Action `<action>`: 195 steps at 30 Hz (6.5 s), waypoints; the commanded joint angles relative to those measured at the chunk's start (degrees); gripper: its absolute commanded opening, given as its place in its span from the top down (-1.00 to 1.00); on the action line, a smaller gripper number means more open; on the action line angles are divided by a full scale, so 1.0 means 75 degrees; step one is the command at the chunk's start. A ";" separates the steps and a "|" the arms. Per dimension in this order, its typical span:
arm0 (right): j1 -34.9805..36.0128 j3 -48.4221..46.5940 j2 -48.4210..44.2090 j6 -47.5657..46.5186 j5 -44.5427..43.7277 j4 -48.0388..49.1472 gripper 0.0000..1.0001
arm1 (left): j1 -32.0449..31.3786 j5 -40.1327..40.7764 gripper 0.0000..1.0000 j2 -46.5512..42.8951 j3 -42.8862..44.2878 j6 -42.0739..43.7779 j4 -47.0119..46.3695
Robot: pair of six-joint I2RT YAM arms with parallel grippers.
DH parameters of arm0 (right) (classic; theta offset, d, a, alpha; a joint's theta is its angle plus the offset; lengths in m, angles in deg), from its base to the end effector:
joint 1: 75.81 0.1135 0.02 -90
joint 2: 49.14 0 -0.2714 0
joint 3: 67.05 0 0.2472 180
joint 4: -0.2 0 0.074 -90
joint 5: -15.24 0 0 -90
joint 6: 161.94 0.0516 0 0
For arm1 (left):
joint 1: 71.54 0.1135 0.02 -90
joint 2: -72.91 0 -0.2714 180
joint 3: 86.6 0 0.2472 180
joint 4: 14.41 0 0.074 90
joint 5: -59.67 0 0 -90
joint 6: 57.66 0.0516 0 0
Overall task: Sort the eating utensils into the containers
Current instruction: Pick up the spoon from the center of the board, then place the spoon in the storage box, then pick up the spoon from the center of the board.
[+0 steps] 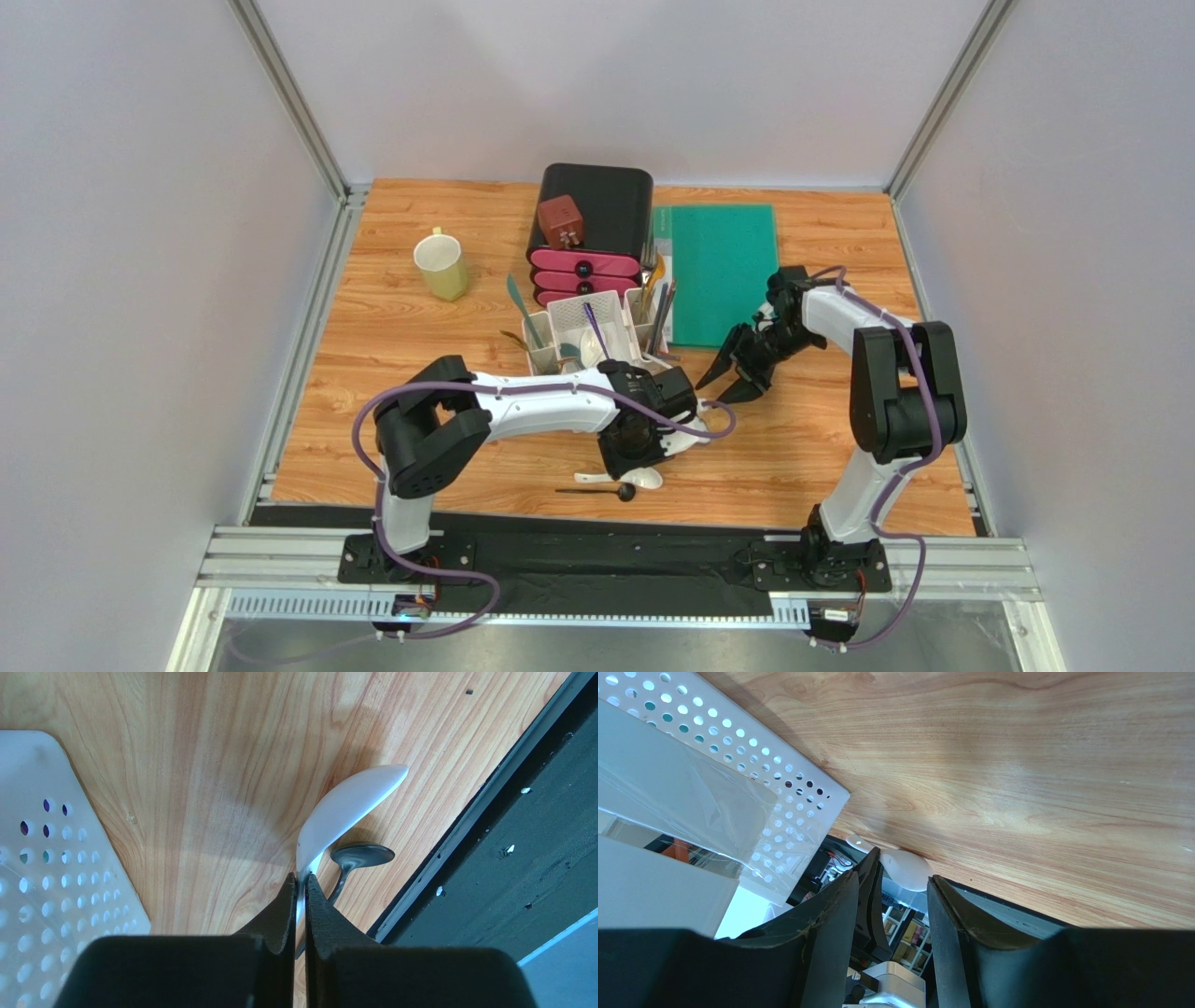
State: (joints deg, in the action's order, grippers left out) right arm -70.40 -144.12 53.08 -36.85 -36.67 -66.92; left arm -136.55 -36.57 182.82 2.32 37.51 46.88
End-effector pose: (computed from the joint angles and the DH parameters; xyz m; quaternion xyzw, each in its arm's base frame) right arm 0.2923 0.0597 0.1592 -0.2483 -0.9119 -0.2996 0.1305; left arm 0.1470 -0.3287 0.1560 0.5757 0.8131 -0.0806 0.0312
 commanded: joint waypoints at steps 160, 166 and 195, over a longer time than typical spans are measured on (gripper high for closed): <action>-0.0241 -0.0667 0.0047 0.0724 -0.0355 0.0245 0.10 | -0.0038 0.0750 0.32 -0.1565 0.0212 0.0588 0.1130; -0.0241 -0.0632 0.0117 0.0712 -0.0344 0.0304 0.10 | -0.0273 0.0703 0.32 -0.1085 0.0072 0.0518 0.1189; -0.0276 0.0036 -0.0433 0.0571 -0.0109 0.0690 0.09 | -0.0648 0.0339 0.31 -0.0112 -0.0057 0.0494 0.0650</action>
State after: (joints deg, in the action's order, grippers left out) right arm -71.91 -144.68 53.54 -32.74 -39.06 -63.75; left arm -141.06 -34.80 181.27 -1.00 40.00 52.54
